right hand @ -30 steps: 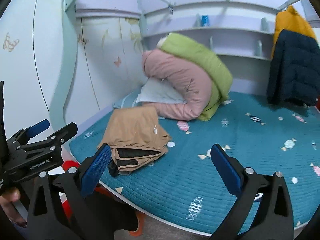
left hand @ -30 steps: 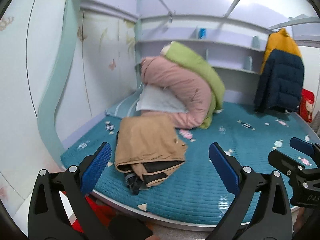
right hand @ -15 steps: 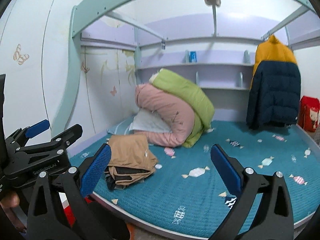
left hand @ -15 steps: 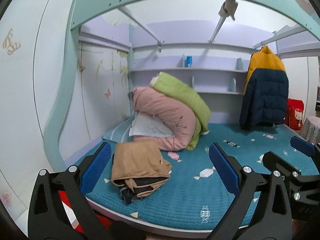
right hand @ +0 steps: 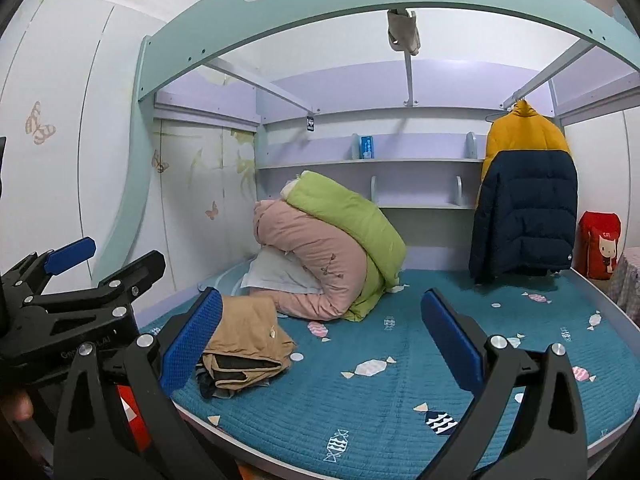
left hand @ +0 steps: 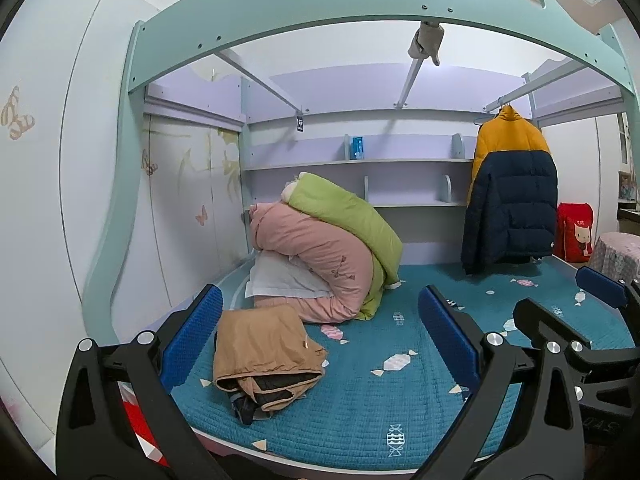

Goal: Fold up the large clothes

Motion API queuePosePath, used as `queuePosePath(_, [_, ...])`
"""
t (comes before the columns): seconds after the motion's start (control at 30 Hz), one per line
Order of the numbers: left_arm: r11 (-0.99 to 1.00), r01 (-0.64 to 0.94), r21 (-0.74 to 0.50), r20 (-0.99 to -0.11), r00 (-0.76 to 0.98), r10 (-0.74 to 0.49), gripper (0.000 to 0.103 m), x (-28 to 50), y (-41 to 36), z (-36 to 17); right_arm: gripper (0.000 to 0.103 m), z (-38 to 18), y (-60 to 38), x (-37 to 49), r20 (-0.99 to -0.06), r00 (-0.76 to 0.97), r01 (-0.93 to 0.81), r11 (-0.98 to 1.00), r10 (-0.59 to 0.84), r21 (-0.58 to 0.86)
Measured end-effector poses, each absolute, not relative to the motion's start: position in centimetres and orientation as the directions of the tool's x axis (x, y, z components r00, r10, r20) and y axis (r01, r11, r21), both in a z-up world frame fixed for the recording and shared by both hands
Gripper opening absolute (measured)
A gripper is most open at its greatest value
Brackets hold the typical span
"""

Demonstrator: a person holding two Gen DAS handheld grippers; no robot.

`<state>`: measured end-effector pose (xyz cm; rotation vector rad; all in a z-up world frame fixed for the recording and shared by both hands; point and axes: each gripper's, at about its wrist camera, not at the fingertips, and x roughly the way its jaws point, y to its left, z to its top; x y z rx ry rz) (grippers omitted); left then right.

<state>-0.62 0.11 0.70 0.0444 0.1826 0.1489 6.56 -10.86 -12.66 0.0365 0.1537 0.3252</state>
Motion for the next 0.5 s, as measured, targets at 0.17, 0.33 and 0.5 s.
queuePosePath(0.17, [0.986, -0.153, 0.065, -0.162, 0.973, 0.162, 0.098, -0.95, -0.02, 0.87, 0.096, -12.42, -11.02, 6.48, -0.138, 0.939, -0.308, 0.949, 0.314, 0.063])
queuePosePath(0.33, [0.982, -0.170, 0.078, -0.154, 0.972, 0.180, 0.098, -0.86, 0.02, 0.91, 0.096, -12.36, -11.06, 6.77, -0.145, 0.936, -0.312, 0.947, 0.320, 0.071])
queuePosePath(0.5, [0.983, -0.166, 0.076, -0.155, 0.972, 0.176, 0.098, -0.76, 0.25, 0.97, 0.096, -12.28, -11.04, 6.79, -0.146, 0.938, -0.309, 0.949, 0.316, 0.069])
